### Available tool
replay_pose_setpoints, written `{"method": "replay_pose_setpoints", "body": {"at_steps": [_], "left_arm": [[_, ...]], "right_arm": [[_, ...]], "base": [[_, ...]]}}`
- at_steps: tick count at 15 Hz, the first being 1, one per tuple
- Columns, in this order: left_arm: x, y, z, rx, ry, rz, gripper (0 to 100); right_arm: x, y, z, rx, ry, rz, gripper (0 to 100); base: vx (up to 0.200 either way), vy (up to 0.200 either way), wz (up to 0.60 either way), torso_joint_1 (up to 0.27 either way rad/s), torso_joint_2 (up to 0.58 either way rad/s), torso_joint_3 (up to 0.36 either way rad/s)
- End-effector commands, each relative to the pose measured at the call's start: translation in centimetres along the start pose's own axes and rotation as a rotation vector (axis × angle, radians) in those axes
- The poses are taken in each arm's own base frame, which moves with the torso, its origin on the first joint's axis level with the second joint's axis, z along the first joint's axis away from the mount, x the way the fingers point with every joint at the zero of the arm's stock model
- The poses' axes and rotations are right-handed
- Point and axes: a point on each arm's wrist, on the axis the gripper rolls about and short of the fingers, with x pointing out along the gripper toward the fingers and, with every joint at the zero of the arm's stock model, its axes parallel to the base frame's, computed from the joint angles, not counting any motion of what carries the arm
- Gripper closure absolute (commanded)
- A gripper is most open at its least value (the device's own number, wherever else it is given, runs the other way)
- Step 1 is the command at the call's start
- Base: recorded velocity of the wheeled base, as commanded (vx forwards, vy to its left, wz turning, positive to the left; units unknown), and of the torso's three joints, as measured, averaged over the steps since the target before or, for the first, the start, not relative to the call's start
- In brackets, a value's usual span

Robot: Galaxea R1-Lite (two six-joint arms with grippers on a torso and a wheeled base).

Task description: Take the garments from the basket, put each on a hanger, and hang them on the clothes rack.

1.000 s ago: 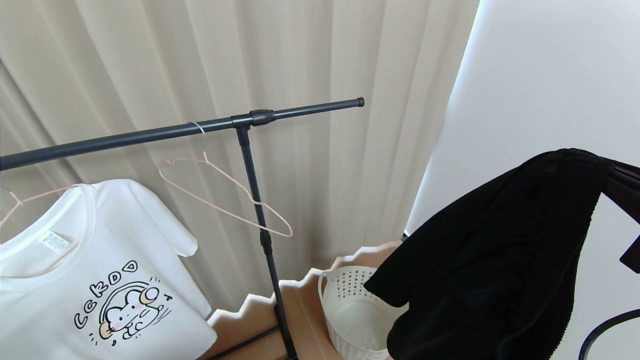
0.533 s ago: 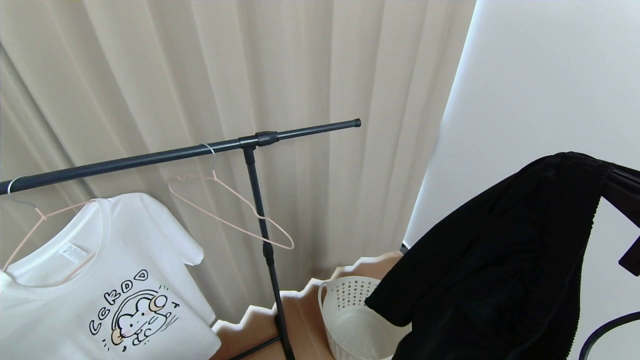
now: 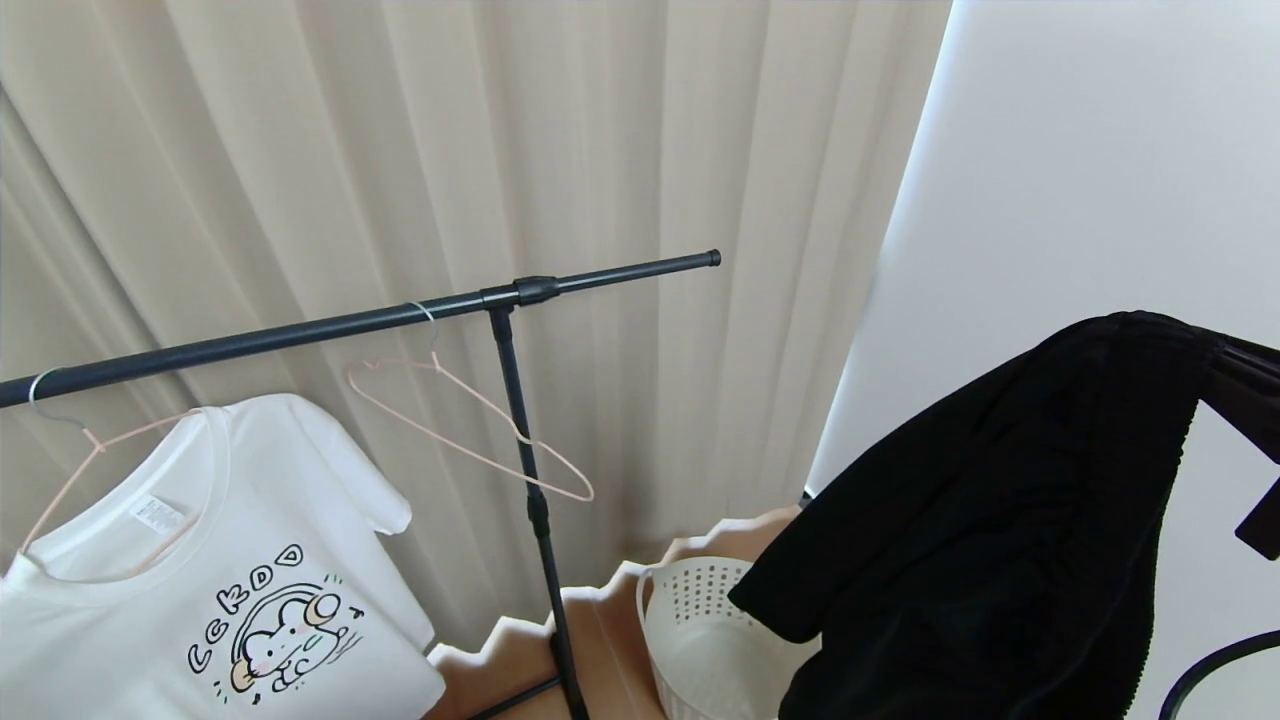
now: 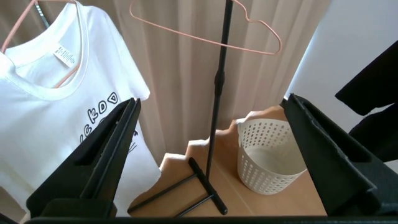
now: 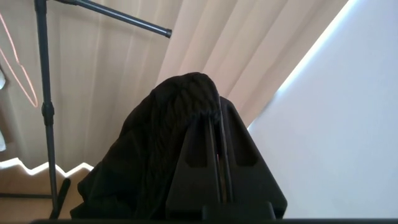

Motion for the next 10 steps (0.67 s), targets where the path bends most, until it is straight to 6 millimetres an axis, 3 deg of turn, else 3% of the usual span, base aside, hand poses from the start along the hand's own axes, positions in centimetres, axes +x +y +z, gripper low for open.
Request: {"method": "replay_pose_setpoints", "body": {"at_steps": [1,6,8,10], "left_arm": [[-0.01,0.0,0.02,-0.002,-0.001,0.001,0],[-0.01,0.0,0.02,-0.002,-0.001,0.001,0],[-0.01,0.0,0.02,-0.002,-0.001,-0.002,0],[0.0,0.0,0.02,-0.003,0.001,0.001,0]], "right_arm": [[0.0,-0.01,0.04,0.0,-0.002,-0.001,100],[0.04,0.03,-0.03,-0.001,0.002,0.001,100],[0.07,0.05,-0.05,-0.001,0.003,0.002,100],[0.04,0.03,-0.03,-0.001,0.002,0.001,100]], "base": [[0.0,0.0,0.6,0.007,0.01,-0.007],[0.0,0.0,0.6,0.006,0.0,0.0],[0.0,0.0,0.0,0.0,0.0,0.0],[-0.2,0.0,0.0,0.002,0.0,-0.002]]}}
